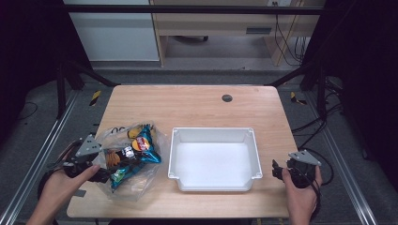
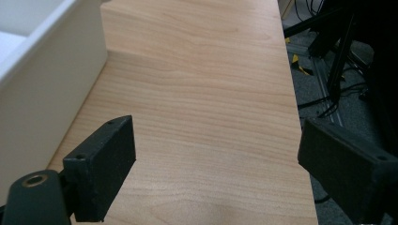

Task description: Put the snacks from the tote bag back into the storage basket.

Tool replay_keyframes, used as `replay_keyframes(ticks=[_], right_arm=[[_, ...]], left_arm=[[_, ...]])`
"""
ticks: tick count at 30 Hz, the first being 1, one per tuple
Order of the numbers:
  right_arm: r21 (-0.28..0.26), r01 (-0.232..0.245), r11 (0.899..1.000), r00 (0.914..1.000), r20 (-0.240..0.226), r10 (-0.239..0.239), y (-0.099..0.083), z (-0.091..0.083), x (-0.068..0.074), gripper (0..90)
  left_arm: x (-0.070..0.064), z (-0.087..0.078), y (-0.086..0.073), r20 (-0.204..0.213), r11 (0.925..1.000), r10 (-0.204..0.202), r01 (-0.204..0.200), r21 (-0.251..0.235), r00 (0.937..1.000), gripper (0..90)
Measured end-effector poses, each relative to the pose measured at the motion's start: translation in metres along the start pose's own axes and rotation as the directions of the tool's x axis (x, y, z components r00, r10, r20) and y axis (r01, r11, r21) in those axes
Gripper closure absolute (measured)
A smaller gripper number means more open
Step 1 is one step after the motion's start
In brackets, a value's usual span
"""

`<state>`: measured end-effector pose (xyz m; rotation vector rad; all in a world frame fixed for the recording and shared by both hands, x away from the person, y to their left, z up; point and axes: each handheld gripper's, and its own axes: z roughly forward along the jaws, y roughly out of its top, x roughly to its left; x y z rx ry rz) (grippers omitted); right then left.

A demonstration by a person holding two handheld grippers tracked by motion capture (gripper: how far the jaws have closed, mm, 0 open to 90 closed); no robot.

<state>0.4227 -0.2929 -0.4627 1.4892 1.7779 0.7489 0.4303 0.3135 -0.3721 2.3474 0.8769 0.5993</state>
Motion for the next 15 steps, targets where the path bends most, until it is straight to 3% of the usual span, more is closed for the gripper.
replay_keyframes(ticks=[2,3,7,10,11,15], right_arm=[[0.01,0.001,1.0,1.0,-0.002,-0.001,0.0,0.001,0.0,12.0],[0.007,0.007,1.0,1.0,0.003,-0.007,0.0,0.001,0.0,12.0],[-0.002,0.014,1.0,0.9998,0.011,-0.014,0.001,0.001,0.001,12.0],[0.007,0.024,1.0,0.9997,-0.002,-0.024,0.002,0.005,0.002,12.0],[0.007,0.024,1.0,0.9997,-0.002,-0.024,0.002,0.005,0.002,12.0],[-0.005,0.02,1.0,0.9998,0.004,-0.02,0.002,0.002,0.003,12.0]], left_arm=[[0.0,0.0,0.003,0.005,0.9999,0.011,-0.011,0.006,0.9999,3.9],[0.001,-0.001,0.01,0.003,0.9992,0.039,-0.039,0.011,0.9992,3.9],[0.002,-0.003,0.022,0.035,0.9985,0.044,-0.045,0.032,0.9984,3.7],[0.001,-0.001,0.038,0.043,0.9924,0.093,-0.096,0.076,0.9947,3.8],[0.001,-0.001,0.038,0.043,0.9924,0.093,-0.096,0.076,0.9947,3.8],[-0.002,0.007,0.049,0.056,0.9728,0.156,-0.163,0.164,0.9861,3.7]])
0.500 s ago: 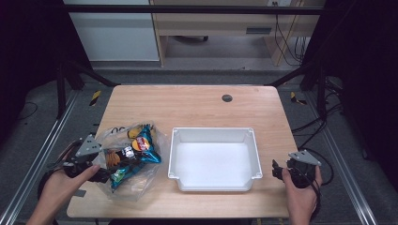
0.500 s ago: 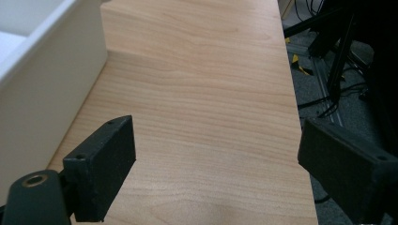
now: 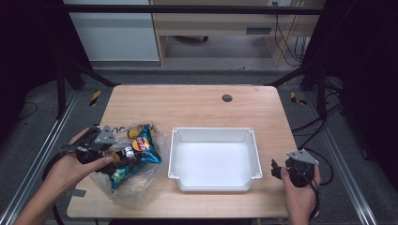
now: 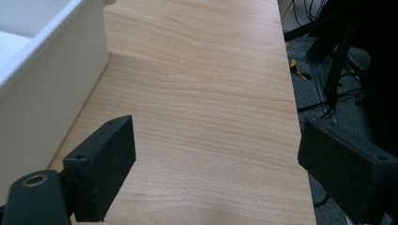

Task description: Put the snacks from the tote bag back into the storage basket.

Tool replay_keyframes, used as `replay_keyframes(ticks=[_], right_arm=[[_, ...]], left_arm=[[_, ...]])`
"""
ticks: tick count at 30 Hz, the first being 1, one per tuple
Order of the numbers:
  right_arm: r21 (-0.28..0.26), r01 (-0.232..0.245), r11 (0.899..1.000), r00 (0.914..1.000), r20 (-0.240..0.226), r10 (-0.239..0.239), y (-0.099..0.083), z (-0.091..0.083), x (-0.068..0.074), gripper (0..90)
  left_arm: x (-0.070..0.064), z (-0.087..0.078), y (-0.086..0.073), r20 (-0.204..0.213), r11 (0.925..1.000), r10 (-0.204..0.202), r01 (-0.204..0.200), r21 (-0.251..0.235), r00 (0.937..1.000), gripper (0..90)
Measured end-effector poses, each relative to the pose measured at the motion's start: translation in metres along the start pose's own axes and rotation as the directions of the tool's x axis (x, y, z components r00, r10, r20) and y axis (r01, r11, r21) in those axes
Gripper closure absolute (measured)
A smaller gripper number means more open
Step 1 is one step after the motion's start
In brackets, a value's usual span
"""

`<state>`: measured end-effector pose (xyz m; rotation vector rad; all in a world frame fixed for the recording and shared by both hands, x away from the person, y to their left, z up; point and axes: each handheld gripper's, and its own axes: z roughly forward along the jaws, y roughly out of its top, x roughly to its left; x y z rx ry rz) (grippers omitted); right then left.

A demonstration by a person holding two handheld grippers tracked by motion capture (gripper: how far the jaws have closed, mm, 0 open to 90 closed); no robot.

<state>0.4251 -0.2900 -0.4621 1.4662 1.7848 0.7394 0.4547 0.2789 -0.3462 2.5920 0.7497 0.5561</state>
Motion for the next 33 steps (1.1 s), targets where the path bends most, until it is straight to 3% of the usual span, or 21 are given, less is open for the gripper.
replay_keyframes(ticks=[2,8,12,18,19,22,25,33], right_arm=[[0.002,0.011,1.0,0.9999,0.002,-0.011,0.0,0.001,0.001,12.0],[-0.008,0.013,1.0,0.9999,0.005,-0.013,0.001,0.0,0.003,12.1],[-0.008,0.016,1.0,0.9999,0.004,-0.016,0.001,-0.001,0.003,12.1],[-0.015,0.031,0.999,0.9995,-0.001,-0.031,0.005,-0.003,0.009,12.1],[-0.011,0.035,0.999,0.9993,-0.008,-0.035,0.005,-0.003,0.011,12.1],[-0.015,0.031,0.999,0.9995,-0.004,-0.031,0.005,-0.004,0.011,12.1],[-0.006,0.035,0.999,0.9994,-0.007,-0.035,0.004,-0.001,0.009,12.1],[-0.012,0.029,1.0,0.9996,-0.007,-0.029,0.004,-0.002,0.01,12.0]], left_arm=[[0.0,0.002,0.004,-0.01,0.9993,0.017,-0.016,0.033,0.9998,3.9],[0.002,0.003,0.008,0.001,0.9981,0.035,-0.036,0.05,0.9994,3.9],[0.001,0.004,0.01,-0.004,0.9944,0.069,-0.068,0.08,0.9976,4.3],[-0.003,0.003,0.017,-0.005,0.9847,0.117,-0.116,0.13,0.9931,5.8],[-0.006,0.004,0.018,-0.013,0.9778,0.147,-0.143,0.153,0.9891,5.8],[-0.006,0.007,0.017,-0.019,0.9765,0.152,-0.147,0.158,0.9882,6.1],[-0.002,0.011,0.013,-0.02,0.9807,0.128,-0.123,0.151,0.9916,6.7],[-0.001,0.027,0.006,0.045,0.9791,0.105,-0.111,0.17,0.9934,4.3]])
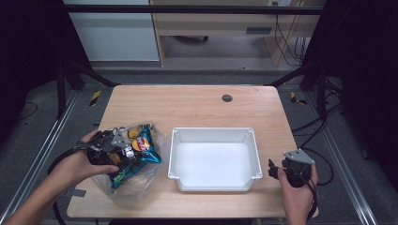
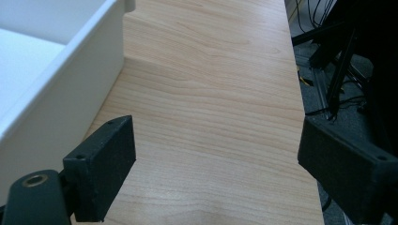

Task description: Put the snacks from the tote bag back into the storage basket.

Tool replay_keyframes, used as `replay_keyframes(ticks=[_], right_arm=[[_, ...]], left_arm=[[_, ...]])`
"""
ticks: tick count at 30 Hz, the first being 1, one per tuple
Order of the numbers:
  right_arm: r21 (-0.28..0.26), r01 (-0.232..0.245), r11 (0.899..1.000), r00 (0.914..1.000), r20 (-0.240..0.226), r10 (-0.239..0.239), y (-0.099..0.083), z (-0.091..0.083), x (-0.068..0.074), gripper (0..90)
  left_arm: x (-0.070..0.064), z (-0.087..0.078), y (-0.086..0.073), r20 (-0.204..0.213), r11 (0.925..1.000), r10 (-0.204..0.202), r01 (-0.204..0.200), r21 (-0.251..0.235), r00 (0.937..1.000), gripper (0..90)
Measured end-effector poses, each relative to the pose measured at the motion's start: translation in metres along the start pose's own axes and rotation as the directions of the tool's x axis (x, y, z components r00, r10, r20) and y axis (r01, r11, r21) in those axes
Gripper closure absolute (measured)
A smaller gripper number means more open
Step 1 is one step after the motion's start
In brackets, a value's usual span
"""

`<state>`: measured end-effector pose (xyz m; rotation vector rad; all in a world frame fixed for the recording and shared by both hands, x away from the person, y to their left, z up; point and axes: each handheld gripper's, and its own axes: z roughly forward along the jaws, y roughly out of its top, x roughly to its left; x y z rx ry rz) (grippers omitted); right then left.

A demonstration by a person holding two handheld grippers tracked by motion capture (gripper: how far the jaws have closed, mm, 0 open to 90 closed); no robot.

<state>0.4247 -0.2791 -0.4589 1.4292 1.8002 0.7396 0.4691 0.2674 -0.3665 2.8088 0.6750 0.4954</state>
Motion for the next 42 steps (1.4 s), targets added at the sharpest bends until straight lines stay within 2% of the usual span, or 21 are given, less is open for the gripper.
replay_keyframes(ticks=[4,10,17,23,30,39,42], right_arm=[[0.0,0.004,1.0,1.0,-0.006,-0.004,0.0,0.0,0.002,12.1],[0.007,0.002,1.0,1.0,-0.005,-0.002,-0.001,0.002,-0.001,12.1],[0.012,0.007,1.0,0.9999,-0.014,-0.007,0.001,0.001,0.004,12.0],[0.01,0.007,1.0,0.9999,-0.011,-0.007,0.0,0.002,0.002,12.1],[0.013,0.011,1.0,0.9998,-0.014,-0.011,0.001,0.003,0.003,12.1],[0.013,0.011,1.0,0.9998,-0.016,-0.01,0.0,0.003,0.003,12.1],[0.015,0.013,1.0,0.9998,-0.016,-0.013,0.0,0.003,0.003,12.1]], left_arm=[[0.001,0.008,0.0,0.001,0.9997,0.006,-0.006,0.023,1.0,4.2],[0.001,0.015,0.0,0.007,0.9999,0.008,-0.008,0.011,0.9999,4.4],[0.004,0.024,0.001,0.016,0.9998,-0.021,0.021,0.0,0.9997,4.5],[0.008,0.033,0.001,0.026,0.9998,-0.02,0.02,0.007,0.9994,4.9],[0.011,0.044,0.0,0.046,0.999,-0.044,0.045,-0.005,0.9979,5.3],[0.01,0.056,0.006,0.054,0.9993,-0.038,0.038,-0.003,0.9978,6.1],[0.01,0.061,0.007,0.06,0.9984,-0.054,0.055,-0.012,0.9967,6.6]])
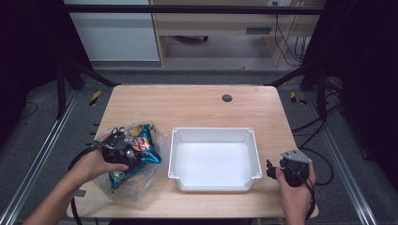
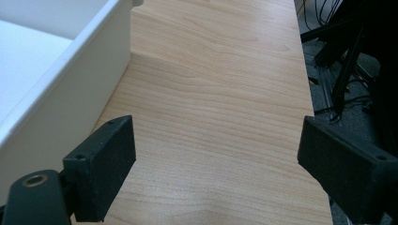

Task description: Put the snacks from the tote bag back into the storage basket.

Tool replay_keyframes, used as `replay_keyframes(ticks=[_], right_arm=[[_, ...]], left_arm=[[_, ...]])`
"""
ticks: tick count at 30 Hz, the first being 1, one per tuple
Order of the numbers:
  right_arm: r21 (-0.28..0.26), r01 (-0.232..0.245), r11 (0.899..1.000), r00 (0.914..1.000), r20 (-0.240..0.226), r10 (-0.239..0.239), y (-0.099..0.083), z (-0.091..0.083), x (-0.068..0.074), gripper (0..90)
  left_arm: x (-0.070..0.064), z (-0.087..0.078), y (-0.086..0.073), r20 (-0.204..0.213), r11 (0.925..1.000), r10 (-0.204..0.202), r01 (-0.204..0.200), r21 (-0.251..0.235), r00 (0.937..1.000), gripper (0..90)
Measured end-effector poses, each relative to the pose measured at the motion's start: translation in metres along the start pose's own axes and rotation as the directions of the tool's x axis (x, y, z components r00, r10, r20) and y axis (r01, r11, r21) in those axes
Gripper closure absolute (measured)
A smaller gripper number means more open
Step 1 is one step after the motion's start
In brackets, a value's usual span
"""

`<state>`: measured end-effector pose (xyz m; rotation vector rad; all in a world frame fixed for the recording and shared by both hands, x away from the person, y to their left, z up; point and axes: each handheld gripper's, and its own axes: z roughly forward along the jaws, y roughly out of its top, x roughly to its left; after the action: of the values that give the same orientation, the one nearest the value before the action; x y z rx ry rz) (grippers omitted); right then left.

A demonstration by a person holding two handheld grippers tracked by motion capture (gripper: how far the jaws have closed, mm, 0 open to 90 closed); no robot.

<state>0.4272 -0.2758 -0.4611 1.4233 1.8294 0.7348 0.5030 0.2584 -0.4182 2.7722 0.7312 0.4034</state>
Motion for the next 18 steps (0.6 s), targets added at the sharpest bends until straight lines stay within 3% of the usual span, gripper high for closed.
replay_keyframes(ticks=[18], right_arm=[[0.004,0.001,1.0,1.0,-0.008,-0.001,-0.0003,0.0005,0.0,12.2]], left_arm=[[0.0044,0.0085,0.0015,0.004,0.9997,-0.02,0.021,-0.012,0.9998,16.1]])
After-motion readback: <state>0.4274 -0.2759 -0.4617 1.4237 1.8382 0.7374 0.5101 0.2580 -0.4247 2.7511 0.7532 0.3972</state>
